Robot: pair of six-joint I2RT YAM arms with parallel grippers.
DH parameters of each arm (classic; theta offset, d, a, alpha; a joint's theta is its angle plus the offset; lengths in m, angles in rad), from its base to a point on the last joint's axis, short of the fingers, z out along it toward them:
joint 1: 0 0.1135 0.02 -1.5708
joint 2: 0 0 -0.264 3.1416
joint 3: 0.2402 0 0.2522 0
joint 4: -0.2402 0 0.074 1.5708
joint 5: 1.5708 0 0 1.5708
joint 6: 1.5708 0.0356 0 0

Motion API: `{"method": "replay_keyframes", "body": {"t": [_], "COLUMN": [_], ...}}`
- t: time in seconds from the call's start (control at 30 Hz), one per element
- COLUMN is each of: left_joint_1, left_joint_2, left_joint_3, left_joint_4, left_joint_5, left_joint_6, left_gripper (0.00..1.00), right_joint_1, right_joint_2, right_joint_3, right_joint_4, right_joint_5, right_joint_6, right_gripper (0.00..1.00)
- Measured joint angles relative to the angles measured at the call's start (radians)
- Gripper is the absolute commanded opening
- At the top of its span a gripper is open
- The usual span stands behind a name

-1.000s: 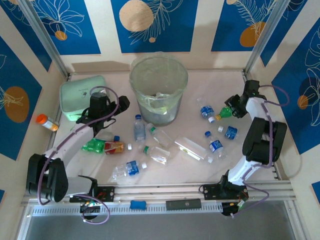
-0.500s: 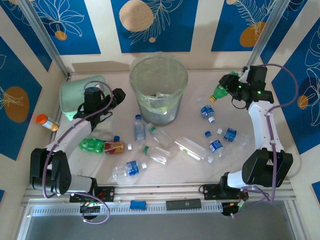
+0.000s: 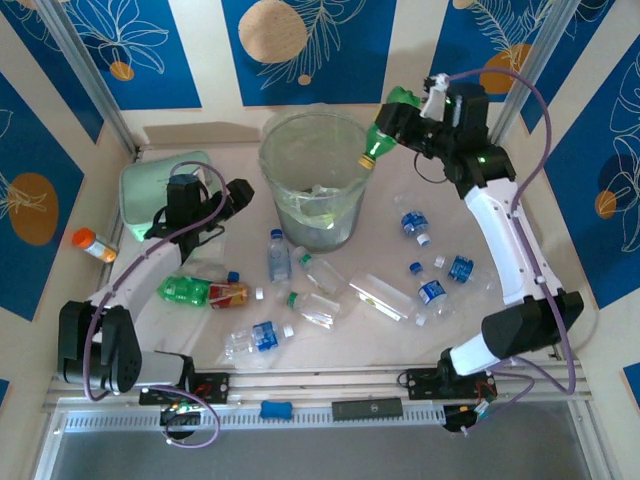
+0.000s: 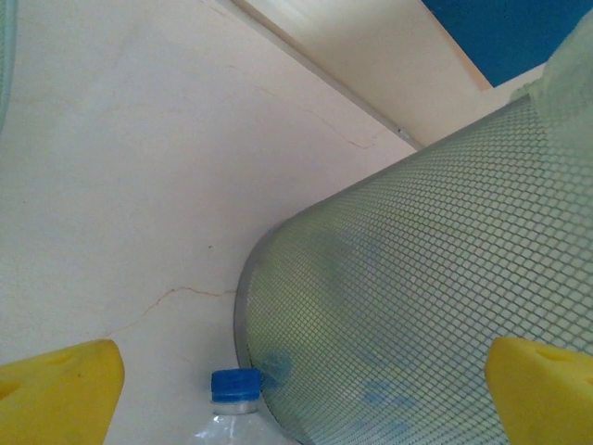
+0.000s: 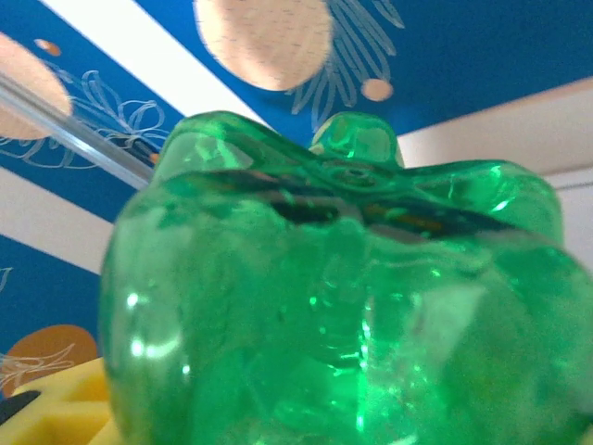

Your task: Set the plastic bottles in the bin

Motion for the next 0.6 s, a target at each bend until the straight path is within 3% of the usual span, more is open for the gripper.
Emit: {"method": "replay_keyframes", "body": {"t": [0.43,0.6], "left_joint_1": [0.001,0.011], "left_joint_2": [-0.095,-0.121], "left_joint_3": [-0.039,-0.058], "left_joint_4": [-0.078,-0.105], "left_joint_5": [0.003,-0.016], "left_joint_6": [0.072,0.079], "left_gripper": [1.0,1.0], "right_joint_1": [0.212,0.259], "right_joint_2": [0.43,0.548], "right_joint_3": [0.482,0.575], "right_joint_4": [-0.202,-0.297], "right_joint_5": [0.124,0.154], "right_joint_6": [-0.121,-0.14], "right_gripper": [0.47,0.48]}}
